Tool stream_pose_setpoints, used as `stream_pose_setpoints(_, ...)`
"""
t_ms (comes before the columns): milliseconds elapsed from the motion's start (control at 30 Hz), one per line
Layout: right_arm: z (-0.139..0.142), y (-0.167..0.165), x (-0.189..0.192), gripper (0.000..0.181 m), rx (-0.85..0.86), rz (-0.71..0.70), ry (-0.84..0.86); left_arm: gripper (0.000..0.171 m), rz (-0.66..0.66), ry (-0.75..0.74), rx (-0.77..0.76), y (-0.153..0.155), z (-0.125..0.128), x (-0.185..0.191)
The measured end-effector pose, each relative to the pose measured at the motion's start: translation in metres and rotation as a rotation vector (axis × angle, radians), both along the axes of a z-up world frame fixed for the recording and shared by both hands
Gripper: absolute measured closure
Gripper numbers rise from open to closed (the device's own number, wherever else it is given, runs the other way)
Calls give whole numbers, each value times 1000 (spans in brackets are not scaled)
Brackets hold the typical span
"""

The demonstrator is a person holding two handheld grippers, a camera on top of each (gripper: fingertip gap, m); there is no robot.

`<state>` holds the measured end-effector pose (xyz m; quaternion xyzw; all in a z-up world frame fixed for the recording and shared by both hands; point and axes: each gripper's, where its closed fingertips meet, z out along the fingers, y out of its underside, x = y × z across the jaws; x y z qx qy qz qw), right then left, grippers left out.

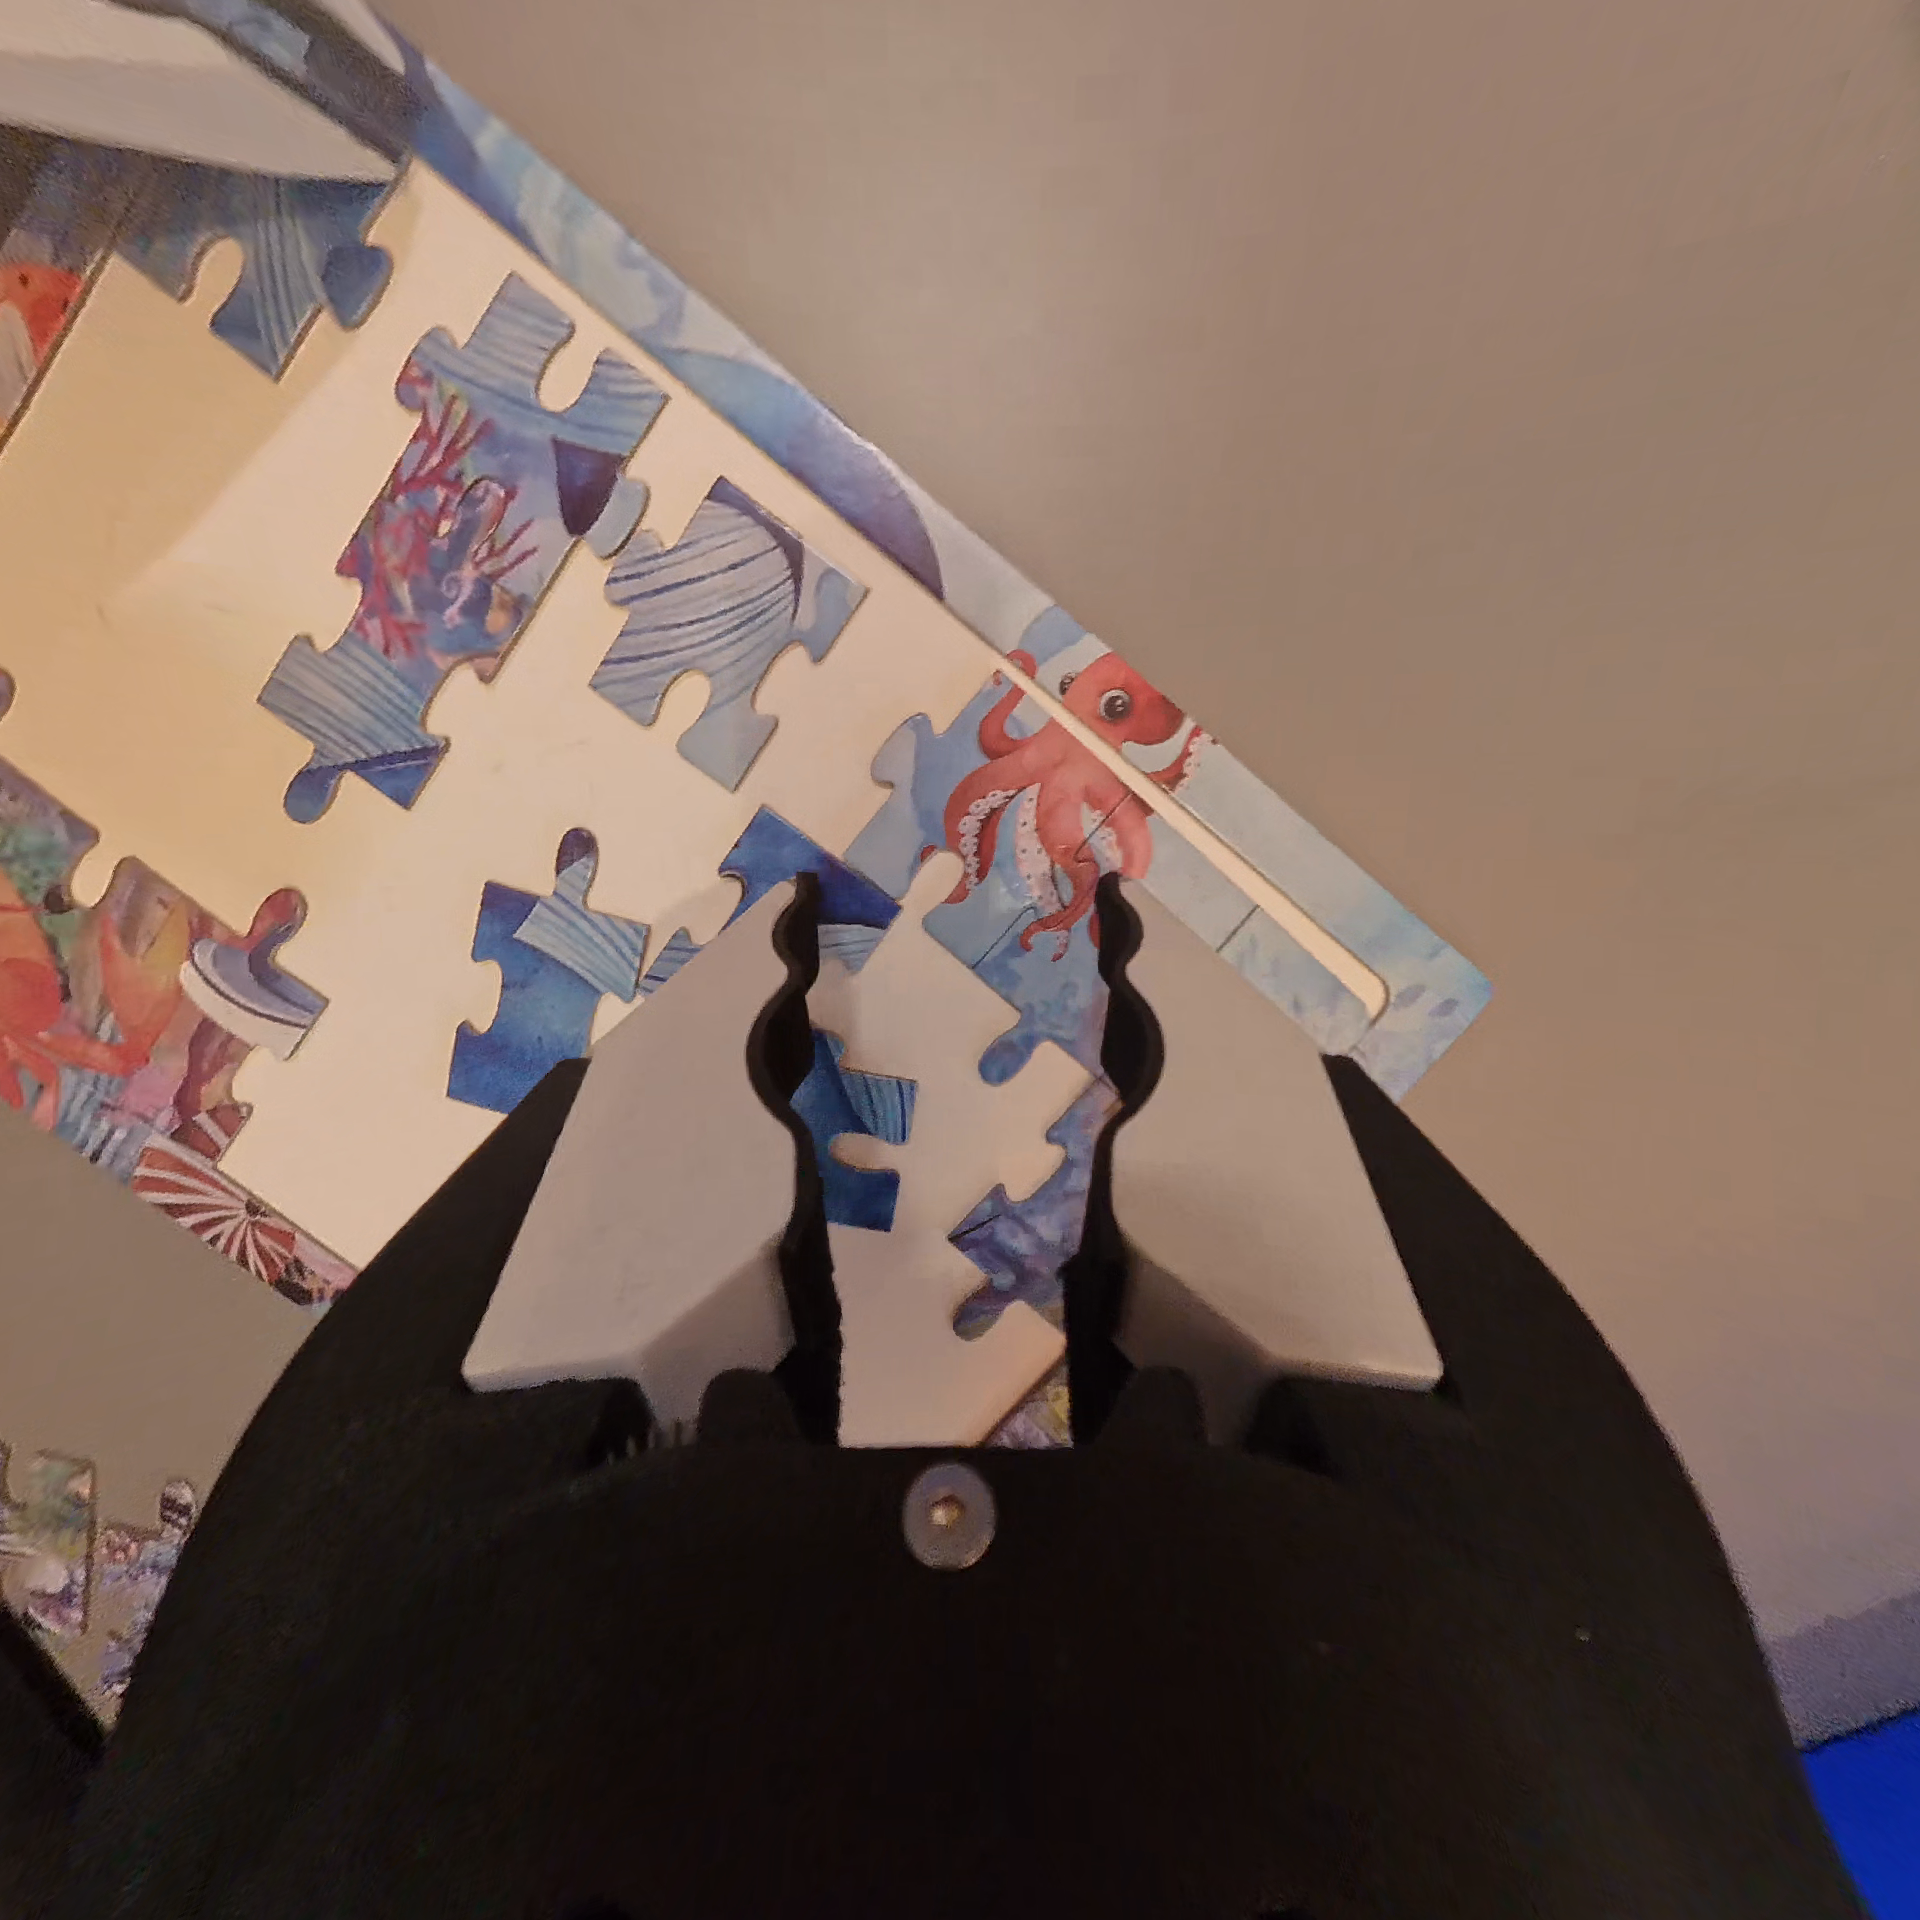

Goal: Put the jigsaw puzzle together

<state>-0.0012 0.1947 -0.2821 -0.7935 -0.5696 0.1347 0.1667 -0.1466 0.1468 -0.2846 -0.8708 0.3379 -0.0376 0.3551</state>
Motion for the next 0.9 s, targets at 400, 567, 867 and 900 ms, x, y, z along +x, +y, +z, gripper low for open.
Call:
stream_pose_setpoints(400, -3, -26, 3, 133, -33, 70, -104, 165, 5, 0, -5, -1, 0, -3)
stream_pose_setpoints(567, -4, -36, -3, 140, -51, 95, -113, 165, 4, -2, -6, -1, 0, -2)
stream_pose_setpoints(867, -5, -41, 8, 150, -62, 111, -175, 167, 3, -8, -13, -2, 0, -2)
stream_pose_setpoints(900, -5, -41, 9, 152, -58, 114, -177, 167, 3, -7, -12, -2, 0, -2)
